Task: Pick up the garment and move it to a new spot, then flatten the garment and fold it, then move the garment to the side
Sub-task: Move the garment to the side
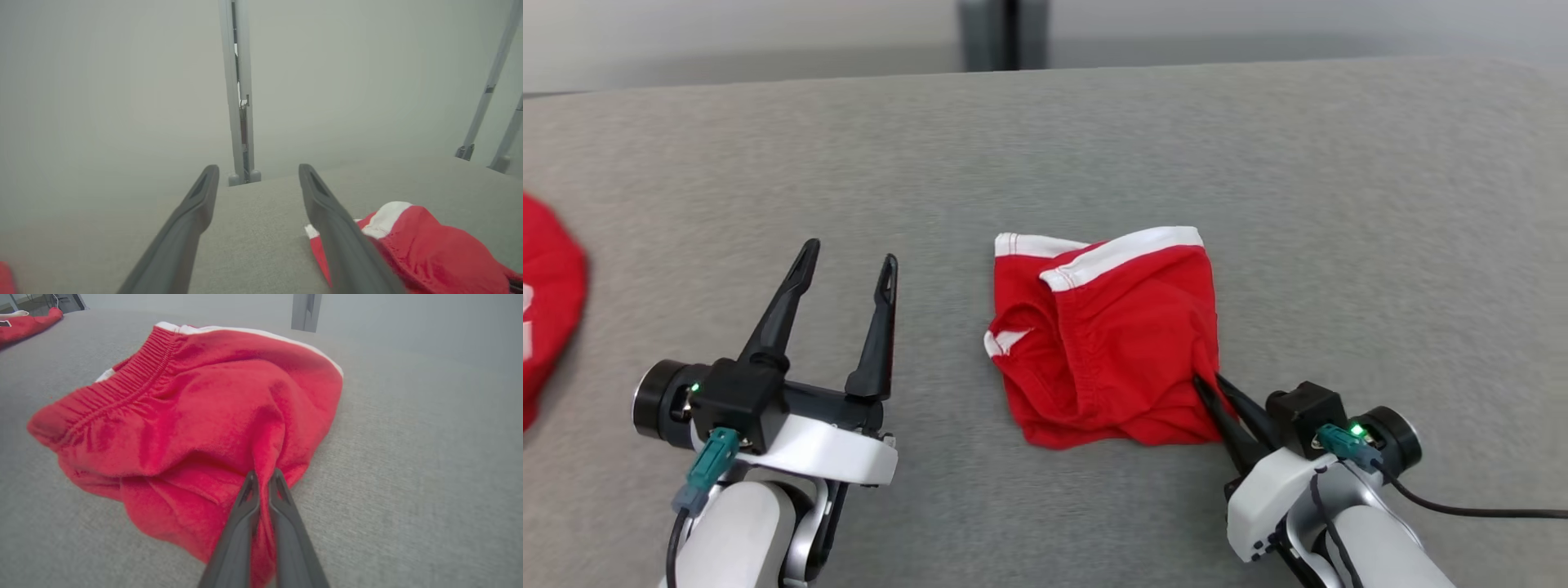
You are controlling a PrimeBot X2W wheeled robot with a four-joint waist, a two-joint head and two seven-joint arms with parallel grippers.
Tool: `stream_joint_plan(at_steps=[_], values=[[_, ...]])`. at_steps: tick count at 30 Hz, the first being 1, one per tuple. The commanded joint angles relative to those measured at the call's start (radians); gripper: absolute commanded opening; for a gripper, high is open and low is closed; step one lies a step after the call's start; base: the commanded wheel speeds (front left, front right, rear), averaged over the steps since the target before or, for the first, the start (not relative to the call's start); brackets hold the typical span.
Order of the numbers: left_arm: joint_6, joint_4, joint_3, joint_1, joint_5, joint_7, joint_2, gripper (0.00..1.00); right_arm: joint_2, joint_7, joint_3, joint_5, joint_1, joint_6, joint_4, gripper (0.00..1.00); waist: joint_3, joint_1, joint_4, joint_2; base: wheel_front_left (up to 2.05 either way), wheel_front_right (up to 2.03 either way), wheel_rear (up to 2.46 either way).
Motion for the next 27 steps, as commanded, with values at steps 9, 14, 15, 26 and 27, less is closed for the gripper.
stream_joint_plan(at_steps=[9, 14, 15, 26, 27], values=[[-0.019, -0.094, -0.025, -0.051, 0.045, 0.09, 0.071, 1.0, -0.12, -0.084, 0.024, 0.01, -0.126, 0.0, 0.082, 0.0, 0.081, 0.0, -0.34, 0.0, 0.0, 0.0, 0.0], [-0.031, -0.131, -0.044, -0.088, 0.063, 0.135, 0.089, 1.0, -0.153, -0.134, -0.015, 0.013, -0.256, 0.0, 0.203, 0.0, 0.112, 0.0, -0.386, 0.0, 0.0, 0.0, 0.0], [-0.035, -0.14, -0.05, -0.095, 0.067, 0.143, 0.09, 1.0, -0.159, -0.145, -0.029, 0.019, -0.281, 0.0, 0.23, 0.0, 0.121, 0.0, -0.389, 0.0, 0.0, 0.0, 0.0], [-0.043, -0.19, -0.069, -0.144, 0.085, 0.184, 0.107, 1.0, -0.23, -0.186, -0.11, 0.004, -0.455, 0.0, 0.449, 0.0, 0.198, 0.0, -0.39, 0.0, 0.0, 0.0, 0.0], [-0.042, -0.191, -0.068, -0.147, 0.084, 0.184, 0.109, 1.0, -0.238, -0.188, -0.111, -0.009, -0.465, 0.0, 0.459, 0.0, 0.204, 0.0, -0.39, 0.0, 0.0, 0.0, 0.0]])
